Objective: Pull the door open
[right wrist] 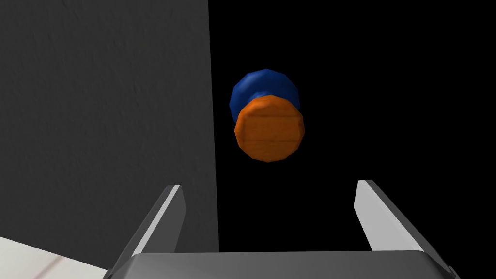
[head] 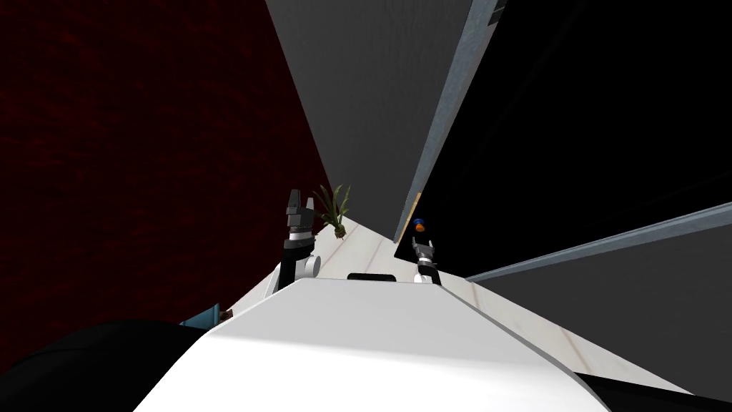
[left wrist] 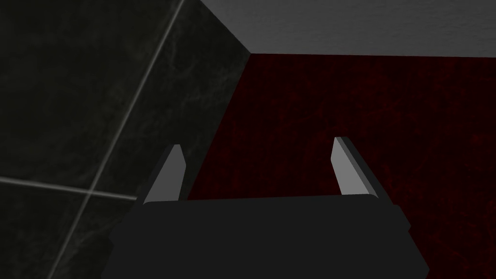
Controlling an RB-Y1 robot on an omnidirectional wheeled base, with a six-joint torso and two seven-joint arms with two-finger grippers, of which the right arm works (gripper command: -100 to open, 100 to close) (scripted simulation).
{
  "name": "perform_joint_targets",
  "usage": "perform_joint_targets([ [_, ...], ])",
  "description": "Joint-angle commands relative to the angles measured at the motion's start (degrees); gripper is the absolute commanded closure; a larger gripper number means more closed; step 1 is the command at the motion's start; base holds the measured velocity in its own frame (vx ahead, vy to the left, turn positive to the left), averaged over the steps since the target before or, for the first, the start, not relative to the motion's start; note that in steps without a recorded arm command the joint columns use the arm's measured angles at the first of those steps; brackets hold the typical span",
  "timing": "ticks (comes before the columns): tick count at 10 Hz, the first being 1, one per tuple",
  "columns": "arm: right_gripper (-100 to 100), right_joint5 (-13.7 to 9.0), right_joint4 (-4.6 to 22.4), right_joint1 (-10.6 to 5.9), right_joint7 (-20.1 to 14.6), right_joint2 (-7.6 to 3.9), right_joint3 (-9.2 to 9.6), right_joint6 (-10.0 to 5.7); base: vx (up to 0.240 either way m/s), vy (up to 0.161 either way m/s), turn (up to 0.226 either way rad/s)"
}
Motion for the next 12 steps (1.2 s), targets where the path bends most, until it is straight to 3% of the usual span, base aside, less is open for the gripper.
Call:
perform_joint_targets([
  [1, -100, -0.69, -0.59, 0.21, -1.58, 0.27, 0.38, 0.03, -0.079, -0.009, 0.014],
  [3, -100, -0.87, -0.87, 0.34, -1.83, 0.35, 0.46, 0.08, -0.064, -0.002, 0.008],
  [4, -100, -1.36, -0.16, 0.72, -3.33, -0.79, -0.09, -0.48, 0.118, 0.004, 0.143],
  [5, -100, -1.49, 0.05, 0.83, -3.71, -1.13, -0.25, -0.65, 0.204, -0.005, 0.128],
  [8, -100, -2.4, 1.63, 1.6, -6.45, -3.57, -1.46, -1.87, 0.216, -0.019, 0.129],
  [9, -100, -2.58, 1.94, 1.75, -7.0, -4.05, -1.7, -2.12, 0.215, -0.046, 0.131],
  [10, -100, -2.37, 3.05, 0.74, -6.83, -3.71, -1.4, -2.21, 0.094, -0.029, 0.024],
  [11, 100, -2.37, 3.05, 0.74, -6.83, -3.71, -1.4, -2.21, -0.009, -0.004, -0.043],
  [12, 100, -2.37, 3.05, 0.74, -6.83, -3.71, -1.4, -2.21, -0.035, -0.002, -0.008],
])
